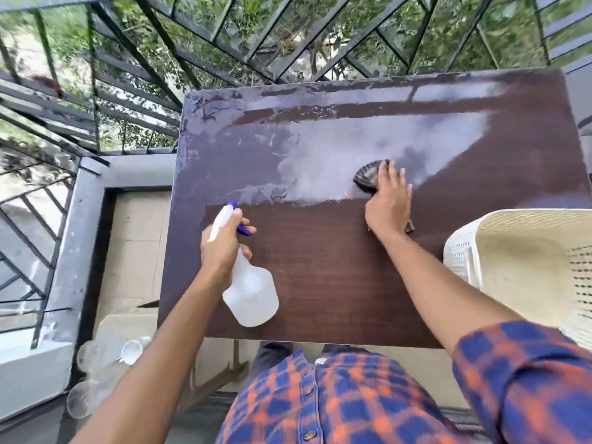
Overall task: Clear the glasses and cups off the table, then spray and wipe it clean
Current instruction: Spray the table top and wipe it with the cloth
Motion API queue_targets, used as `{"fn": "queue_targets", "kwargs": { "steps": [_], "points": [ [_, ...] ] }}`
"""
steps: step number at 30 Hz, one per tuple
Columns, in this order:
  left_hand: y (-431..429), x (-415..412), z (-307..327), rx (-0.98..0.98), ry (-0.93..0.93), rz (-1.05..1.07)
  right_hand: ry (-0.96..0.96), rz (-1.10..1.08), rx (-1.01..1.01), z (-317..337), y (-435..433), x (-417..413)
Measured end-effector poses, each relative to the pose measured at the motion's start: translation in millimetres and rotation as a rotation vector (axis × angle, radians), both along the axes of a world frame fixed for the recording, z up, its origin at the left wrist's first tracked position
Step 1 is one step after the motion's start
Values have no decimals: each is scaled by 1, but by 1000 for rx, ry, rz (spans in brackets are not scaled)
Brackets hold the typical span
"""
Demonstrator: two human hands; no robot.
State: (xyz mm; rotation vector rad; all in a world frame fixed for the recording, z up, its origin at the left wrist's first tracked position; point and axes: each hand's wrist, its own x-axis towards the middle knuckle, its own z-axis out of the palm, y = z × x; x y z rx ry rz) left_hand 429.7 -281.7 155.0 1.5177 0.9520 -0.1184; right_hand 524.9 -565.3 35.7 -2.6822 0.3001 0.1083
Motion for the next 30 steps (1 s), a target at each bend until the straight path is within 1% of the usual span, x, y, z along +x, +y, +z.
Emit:
{"fn": "queue_targets", "kwargs": {
  "steps": [3, 5, 6, 9, 11, 13, 14, 16, 18, 21, 23, 25, 26, 27, 28, 30],
  "points": [
    [13, 6, 3, -15, -16, -16, 52, -73, 16, 5, 21, 33],
    [23, 10, 3, -25, -10, -8, 80, -59, 36, 8, 50, 40],
    [31, 12, 3, -35, -9, -6, 79, -15, 51, 9, 69, 40],
    [56, 18, 1, -47, 0, -33, 30, 248, 78, 6, 134, 17],
    [74, 23, -1, -63, -1, -48, 31, 447, 87, 5, 169, -11],
    [93, 30, -1, -82, -9, -65, 28, 628, 47, 7, 182, -34],
    [103, 33, -1, -85, -12, -77, 11, 669, 30, 7, 177, -41],
    [119, 39, 0, -89, -19, -92, -29, 617, -23, 4, 154, -46],
    [135, 44, 1, -92, -21, -94, -48, 423, -60, 0, 124, -40],
    [156, 52, 1, -104, -37, -87, -43, 97, -46, -2, 87, -11],
    [168, 55, 3, -109, -46, -78, -44, -74, -46, -3, 91, 12],
    [175, 57, 6, -108, -59, -54, -38, -178, -50, -3, 118, 30],
    [179, 58, 8, -107, -67, -46, -30, -199, -28, -3, 139, 37],
    [183, 59, 9, -107, -76, -43, -24, -168, -1, -3, 163, 41],
    [187, 59, 11, -108, -82, -41, -13, -81, 27, -1, 190, 41],
    [196, 58, 12, -98, -96, -40, -26, 178, 75, -2, 245, 31]
  ]
}}
